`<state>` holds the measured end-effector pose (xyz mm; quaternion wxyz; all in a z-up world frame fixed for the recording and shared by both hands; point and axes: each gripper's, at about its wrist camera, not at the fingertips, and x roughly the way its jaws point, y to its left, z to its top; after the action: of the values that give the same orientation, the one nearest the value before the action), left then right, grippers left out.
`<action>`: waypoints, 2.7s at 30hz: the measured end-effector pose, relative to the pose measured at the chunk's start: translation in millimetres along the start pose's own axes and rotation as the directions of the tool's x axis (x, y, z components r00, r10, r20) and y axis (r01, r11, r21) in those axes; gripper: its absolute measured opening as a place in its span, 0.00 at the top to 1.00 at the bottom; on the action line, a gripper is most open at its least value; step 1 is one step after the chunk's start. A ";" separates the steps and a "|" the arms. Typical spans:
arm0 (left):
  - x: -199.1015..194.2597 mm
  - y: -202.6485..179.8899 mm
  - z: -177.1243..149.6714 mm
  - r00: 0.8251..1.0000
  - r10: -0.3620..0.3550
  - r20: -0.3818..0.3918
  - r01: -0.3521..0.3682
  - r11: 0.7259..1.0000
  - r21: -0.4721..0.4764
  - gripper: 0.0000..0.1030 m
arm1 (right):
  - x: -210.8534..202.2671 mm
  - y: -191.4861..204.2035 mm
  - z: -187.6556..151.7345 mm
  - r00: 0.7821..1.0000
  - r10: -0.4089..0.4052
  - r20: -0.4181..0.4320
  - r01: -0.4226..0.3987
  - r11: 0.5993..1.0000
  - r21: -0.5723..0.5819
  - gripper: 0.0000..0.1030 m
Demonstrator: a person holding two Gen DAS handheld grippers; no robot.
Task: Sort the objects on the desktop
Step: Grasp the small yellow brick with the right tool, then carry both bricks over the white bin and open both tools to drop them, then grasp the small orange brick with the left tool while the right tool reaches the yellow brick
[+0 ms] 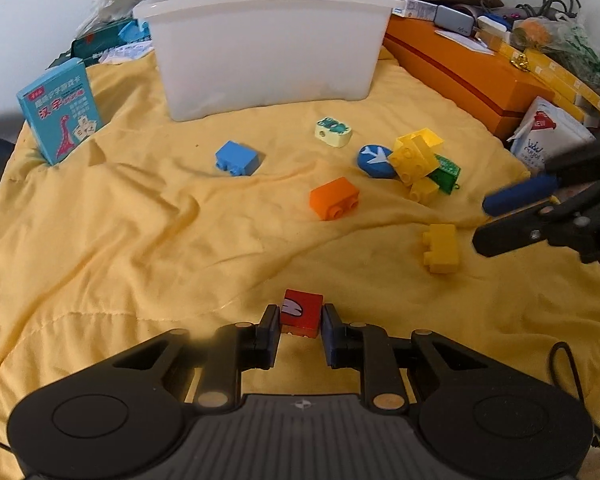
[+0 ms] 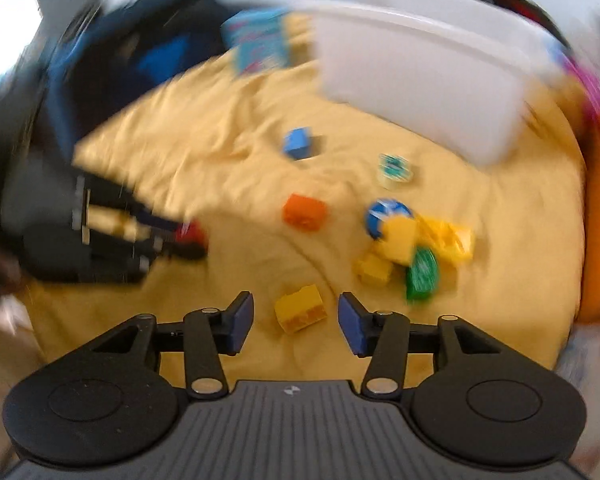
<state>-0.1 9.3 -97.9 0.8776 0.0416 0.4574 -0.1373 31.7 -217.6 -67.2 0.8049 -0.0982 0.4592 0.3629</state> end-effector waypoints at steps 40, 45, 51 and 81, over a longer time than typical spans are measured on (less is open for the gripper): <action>2.7 -3.0 14.4 0.998 -0.058 0.014 0.058 0.997 0.051 0.76 | 42.1 36.0 8.7 0.956 -0.294 -0.010 0.291 0.942 0.166 0.81; -25.5 13.7 67.0 0.989 -0.044 0.143 0.042 0.999 0.015 0.76 | 28.0 30.8 26.8 0.961 -0.275 0.038 0.266 0.950 0.163 0.81; -56.9 33.6 162.9 0.936 -0.017 0.351 0.009 1.000 0.025 0.76 | -21.2 3.8 101.3 0.912 -0.311 0.267 0.270 0.946 0.179 0.81; -32.3 34.0 124.7 0.967 -0.032 0.251 0.042 0.998 -0.037 0.51 | -19.5 -40.6 150.3 0.889 -0.338 0.310 0.276 0.934 0.227 0.65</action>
<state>90.5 23.6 -1.3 0.9263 -0.0030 0.3464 -0.1482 153.4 -182.5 25.6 0.9254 -0.0331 0.3203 0.1998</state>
